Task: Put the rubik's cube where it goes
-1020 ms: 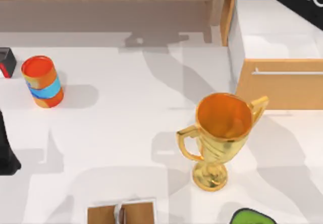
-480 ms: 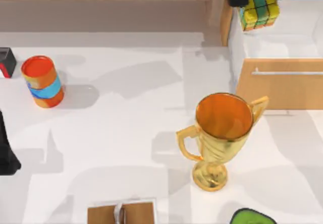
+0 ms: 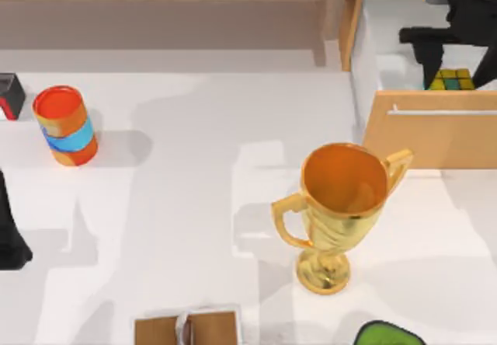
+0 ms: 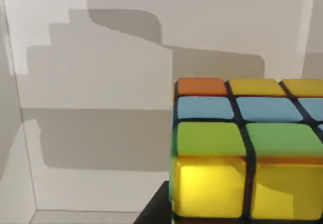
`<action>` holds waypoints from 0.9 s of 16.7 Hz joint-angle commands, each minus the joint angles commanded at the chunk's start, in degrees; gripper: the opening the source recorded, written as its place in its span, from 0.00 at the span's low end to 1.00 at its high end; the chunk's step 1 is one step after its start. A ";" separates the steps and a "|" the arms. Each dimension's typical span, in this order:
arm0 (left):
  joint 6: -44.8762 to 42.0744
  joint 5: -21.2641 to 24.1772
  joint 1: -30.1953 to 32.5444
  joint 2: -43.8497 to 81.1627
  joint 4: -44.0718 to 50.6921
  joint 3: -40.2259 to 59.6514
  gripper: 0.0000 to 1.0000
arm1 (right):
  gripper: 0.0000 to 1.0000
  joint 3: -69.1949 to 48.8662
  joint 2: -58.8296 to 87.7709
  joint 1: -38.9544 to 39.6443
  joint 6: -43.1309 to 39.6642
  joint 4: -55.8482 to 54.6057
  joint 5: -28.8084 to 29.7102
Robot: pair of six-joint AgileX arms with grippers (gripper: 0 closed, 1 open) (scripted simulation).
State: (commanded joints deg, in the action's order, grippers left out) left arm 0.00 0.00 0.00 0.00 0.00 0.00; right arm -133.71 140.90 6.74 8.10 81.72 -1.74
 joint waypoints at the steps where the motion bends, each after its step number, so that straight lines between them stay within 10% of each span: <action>1: 0.00 0.00 0.00 0.00 0.00 0.00 1.00 | 0.00 -0.36 0.70 -0.33 -0.11 -0.04 -0.59; 6: 0.00 0.00 0.00 0.00 0.00 0.00 1.00 | 0.00 -0.42 0.82 -0.39 -0.13 -0.05 -0.70; 15: 0.00 0.00 0.00 0.00 0.00 0.00 1.00 | 0.68 -0.42 0.82 -0.39 -0.13 -0.05 -0.70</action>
State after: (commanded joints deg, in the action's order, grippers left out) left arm 0.00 0.00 0.00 0.00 0.00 0.00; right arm -134.13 141.72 6.35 7.96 81.67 -2.43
